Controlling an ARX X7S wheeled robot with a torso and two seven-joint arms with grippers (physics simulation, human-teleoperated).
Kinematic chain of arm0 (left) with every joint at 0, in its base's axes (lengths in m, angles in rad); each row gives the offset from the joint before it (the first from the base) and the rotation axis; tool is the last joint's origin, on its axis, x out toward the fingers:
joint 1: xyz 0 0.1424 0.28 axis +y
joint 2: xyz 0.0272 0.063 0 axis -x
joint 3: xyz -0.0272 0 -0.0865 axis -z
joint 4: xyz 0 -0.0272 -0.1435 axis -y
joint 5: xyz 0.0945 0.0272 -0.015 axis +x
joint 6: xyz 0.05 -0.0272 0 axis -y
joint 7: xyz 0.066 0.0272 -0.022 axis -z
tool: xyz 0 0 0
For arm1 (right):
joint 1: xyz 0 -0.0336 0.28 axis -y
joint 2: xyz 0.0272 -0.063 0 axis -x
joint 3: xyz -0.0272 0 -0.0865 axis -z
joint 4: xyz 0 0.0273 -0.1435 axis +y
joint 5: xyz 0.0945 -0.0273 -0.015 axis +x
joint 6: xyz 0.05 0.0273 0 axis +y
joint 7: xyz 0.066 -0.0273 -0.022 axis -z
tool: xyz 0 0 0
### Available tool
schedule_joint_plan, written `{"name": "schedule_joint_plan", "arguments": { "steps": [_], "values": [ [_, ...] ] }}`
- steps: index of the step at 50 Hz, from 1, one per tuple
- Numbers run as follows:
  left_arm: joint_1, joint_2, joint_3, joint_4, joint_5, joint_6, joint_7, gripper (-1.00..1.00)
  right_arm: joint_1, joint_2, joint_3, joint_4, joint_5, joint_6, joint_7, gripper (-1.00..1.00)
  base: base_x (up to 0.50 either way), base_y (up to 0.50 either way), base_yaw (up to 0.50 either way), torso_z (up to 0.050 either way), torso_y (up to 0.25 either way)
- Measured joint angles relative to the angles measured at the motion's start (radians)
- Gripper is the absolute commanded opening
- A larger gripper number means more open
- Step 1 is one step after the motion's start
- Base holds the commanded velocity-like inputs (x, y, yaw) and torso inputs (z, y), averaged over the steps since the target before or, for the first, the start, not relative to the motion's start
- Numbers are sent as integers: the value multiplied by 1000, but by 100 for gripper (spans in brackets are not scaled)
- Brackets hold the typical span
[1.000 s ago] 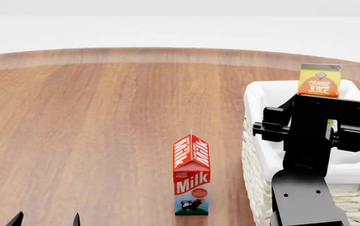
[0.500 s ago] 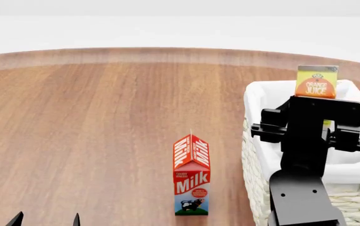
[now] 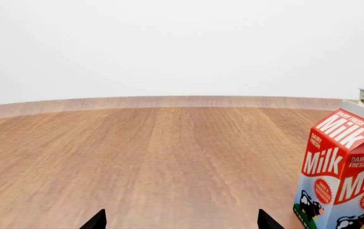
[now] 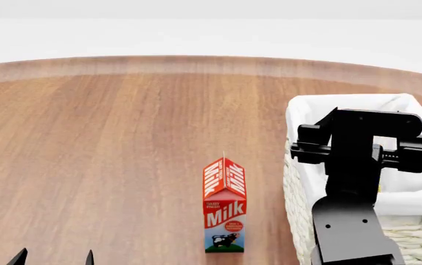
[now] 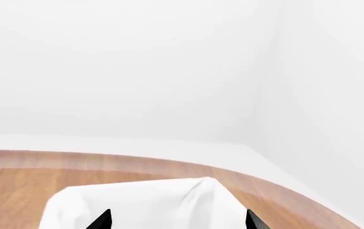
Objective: Pick up the orange juice, and put it in the basket.
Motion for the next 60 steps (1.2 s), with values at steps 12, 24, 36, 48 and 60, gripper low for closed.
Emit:
{"name": "schedule_joint_plan", "arguments": {
  "steps": [12,24,36,48,60],
  "values": [
    [-1,-1,2,0,-1,1,-2,100,-29,8,-3,-107,8,34,-1,100,0,0,0,1,0],
    [-1,-3,4,-1,-3,2,-4,100,-91,36,0,-295,34,80,-6,100,0,0,0,0,0],
    [-2,-4,7,-1,-4,3,-5,100,-155,70,3,-487,61,132,-5,100,0,0,0,0,0],
    [-3,-6,9,-1,-6,4,-7,100,-231,107,10,-694,95,184,4,100,0,0,0,0,0],
    [-4,-7,11,-1,-7,4,-9,100,-300,140,21,-870,128,220,13,100,0,0,0,0,0]
  ]
}}
